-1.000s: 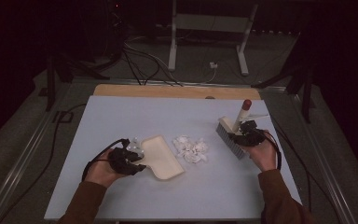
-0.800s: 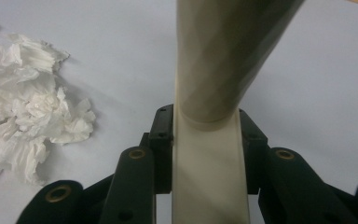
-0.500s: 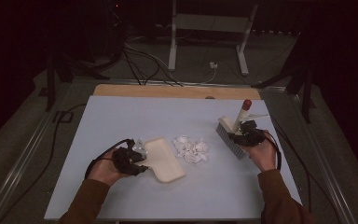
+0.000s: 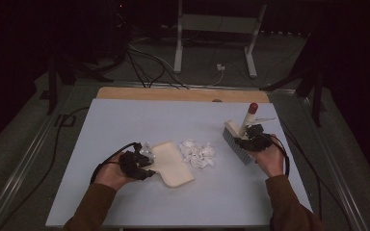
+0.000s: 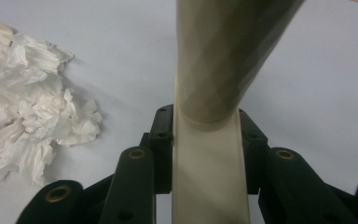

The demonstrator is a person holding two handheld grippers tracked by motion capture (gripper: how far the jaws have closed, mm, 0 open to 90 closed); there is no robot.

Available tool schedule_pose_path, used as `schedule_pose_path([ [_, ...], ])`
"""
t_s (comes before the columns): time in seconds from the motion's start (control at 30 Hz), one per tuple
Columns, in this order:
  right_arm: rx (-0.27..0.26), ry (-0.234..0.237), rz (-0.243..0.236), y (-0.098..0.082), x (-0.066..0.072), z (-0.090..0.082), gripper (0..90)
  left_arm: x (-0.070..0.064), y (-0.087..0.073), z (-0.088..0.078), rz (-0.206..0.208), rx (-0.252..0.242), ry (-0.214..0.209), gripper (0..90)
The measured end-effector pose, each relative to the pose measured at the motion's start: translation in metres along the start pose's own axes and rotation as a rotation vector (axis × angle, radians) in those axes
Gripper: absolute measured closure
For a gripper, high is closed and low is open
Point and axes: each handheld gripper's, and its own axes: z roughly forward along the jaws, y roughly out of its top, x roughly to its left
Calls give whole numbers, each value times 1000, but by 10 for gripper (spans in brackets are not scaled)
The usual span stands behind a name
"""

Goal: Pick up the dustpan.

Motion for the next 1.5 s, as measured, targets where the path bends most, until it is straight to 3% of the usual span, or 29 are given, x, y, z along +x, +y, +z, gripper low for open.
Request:
schedule_pose_path([
  [0.2,-3,-10,17,1,3,1,671,0,2,2,7,3,3,667],
  [0.5,-3,-92,-36,3,22,4,671,0,3,3,-2,-3,2,667],
  [0.77,-11,-150,-51,5,37,8,671,-1,5,4,0,-2,2,667],
  [1.5,-7,-121,-65,13,64,16,671,-2,8,7,-2,-4,3,667],
])
